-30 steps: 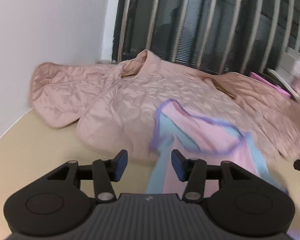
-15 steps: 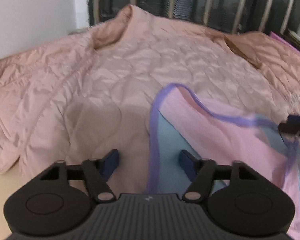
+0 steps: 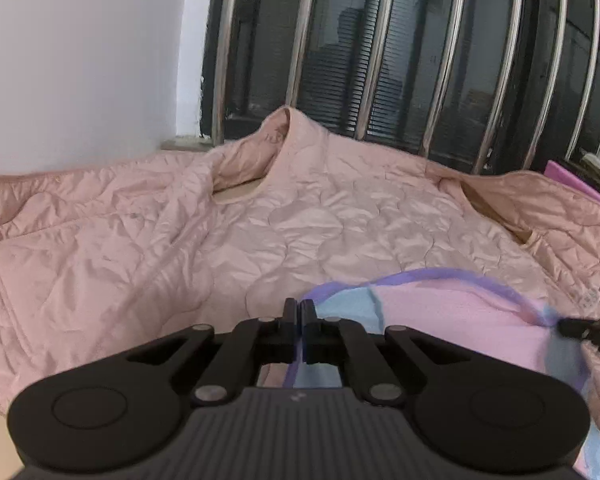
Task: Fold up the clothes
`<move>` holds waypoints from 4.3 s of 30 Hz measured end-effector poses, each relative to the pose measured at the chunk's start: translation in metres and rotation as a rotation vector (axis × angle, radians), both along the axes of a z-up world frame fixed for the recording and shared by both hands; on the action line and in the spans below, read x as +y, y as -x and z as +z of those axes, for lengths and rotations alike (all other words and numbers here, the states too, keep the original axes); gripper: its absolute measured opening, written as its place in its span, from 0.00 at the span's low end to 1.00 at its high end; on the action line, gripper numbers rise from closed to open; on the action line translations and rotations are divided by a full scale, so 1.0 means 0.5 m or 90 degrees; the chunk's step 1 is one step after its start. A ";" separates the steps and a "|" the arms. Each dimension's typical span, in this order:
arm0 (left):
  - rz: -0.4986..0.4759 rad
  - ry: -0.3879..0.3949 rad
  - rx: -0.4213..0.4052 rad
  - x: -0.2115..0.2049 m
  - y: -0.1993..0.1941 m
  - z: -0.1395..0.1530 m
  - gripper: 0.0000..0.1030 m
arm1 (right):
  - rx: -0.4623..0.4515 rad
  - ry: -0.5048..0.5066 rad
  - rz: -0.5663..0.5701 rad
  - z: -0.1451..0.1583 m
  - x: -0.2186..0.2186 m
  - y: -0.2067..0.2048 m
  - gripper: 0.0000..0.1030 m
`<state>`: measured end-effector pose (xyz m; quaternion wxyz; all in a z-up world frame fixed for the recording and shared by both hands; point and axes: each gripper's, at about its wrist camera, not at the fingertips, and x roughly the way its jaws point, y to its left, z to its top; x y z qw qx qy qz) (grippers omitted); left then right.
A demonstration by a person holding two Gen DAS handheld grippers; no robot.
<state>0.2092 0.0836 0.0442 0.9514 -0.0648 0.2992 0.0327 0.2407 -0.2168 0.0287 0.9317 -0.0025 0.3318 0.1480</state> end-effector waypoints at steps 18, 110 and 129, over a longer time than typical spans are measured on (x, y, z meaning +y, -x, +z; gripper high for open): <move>-0.033 -0.051 0.059 0.014 -0.038 -0.062 0.07 | -0.033 0.142 0.262 -0.040 0.188 -0.041 0.04; -0.027 -0.017 0.047 -0.058 0.455 -0.046 0.07 | 0.041 0.044 0.038 -0.043 -0.016 0.213 0.00; 0.016 -0.031 0.073 -0.065 0.491 -0.048 0.61 | 0.000 -0.006 0.005 -0.051 -0.055 0.406 0.04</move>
